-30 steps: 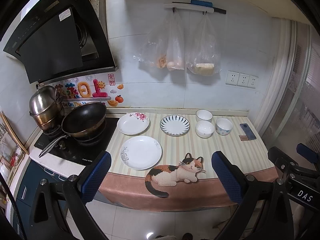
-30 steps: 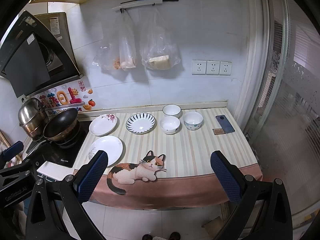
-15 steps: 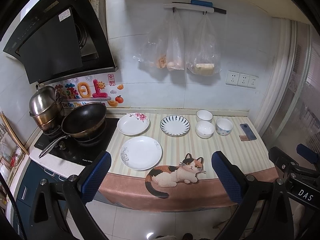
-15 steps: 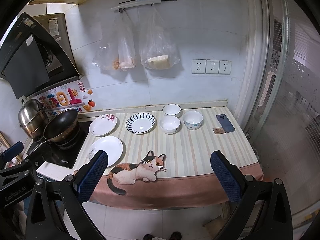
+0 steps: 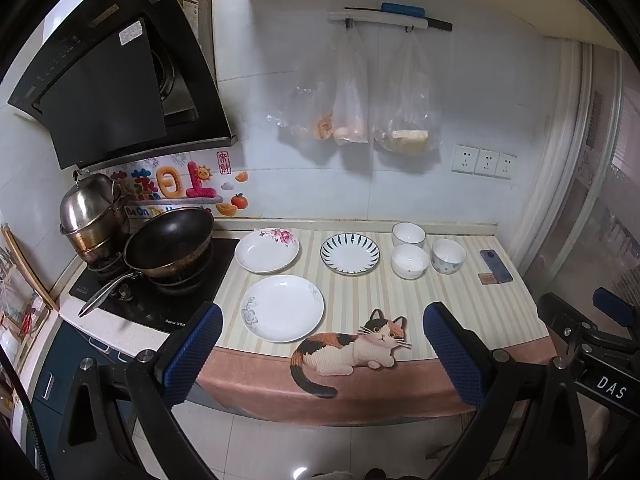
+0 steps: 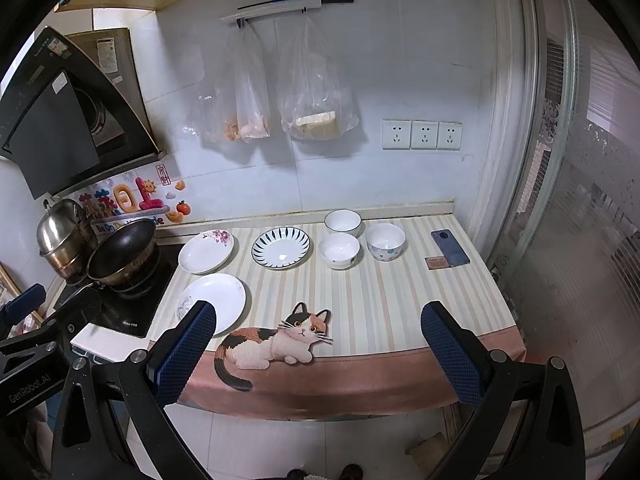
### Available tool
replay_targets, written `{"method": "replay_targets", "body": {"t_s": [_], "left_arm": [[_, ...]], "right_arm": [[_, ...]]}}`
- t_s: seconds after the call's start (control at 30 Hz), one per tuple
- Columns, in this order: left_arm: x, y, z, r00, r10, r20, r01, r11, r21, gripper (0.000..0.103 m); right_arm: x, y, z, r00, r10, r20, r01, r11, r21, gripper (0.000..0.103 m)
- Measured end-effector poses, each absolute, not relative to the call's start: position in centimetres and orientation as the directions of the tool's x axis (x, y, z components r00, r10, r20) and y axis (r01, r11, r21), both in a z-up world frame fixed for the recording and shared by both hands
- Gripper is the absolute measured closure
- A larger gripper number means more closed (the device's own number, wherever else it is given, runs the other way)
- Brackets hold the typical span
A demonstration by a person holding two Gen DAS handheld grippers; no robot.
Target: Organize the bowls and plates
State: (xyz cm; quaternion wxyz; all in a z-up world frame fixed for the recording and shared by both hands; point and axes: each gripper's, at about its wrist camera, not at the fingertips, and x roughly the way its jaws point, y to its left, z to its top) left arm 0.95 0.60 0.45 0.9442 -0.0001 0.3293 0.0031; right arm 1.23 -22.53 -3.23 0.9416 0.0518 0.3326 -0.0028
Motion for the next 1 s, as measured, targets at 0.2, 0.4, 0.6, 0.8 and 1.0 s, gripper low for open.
{"method": "replay_targets", "body": {"t_s": [0.2, 0.4, 0.6, 0.8, 1.0], "left_arm": [[0.9, 0.6, 0.9, 0.786, 0.008, -0.618, -0.007, 1.000, 0.004, 0.000], [0.9, 0.6, 0.8, 0.786, 0.006, -0.618, -0.005, 1.000, 0.003, 0.000], [0.8, 0.7, 0.9, 0.787, 0.007, -0.617, -0.006, 1.000, 0.004, 0.000], [0.8, 0.8, 1.0, 0.786, 0.008, -0.619, -0.008, 1.000, 0.003, 0.000], [0.5, 0.9, 1.5, 0.788, 0.009, -0.615, -0.010, 1.000, 0.001, 0.000]], "right_arm": [[1.0, -22.4, -2.9, 0.781, 0.031, -0.624, 0.038, 0.995, 0.097, 0.000], [1.0, -22.4, -2.5, 0.784, 0.030, -0.620, 0.038, 0.995, 0.096, 0.000], [0.9, -22.4, -2.2, 0.784, 0.031, -0.619, 0.037, 0.995, 0.097, 0.000], [0.8, -22.4, -2.3, 0.785, 0.030, -0.619, 0.037, 0.995, 0.096, 0.000], [0.9, -22.3, -2.3, 0.785, 0.030, -0.619, 0.038, 0.995, 0.096, 0.000]]}}
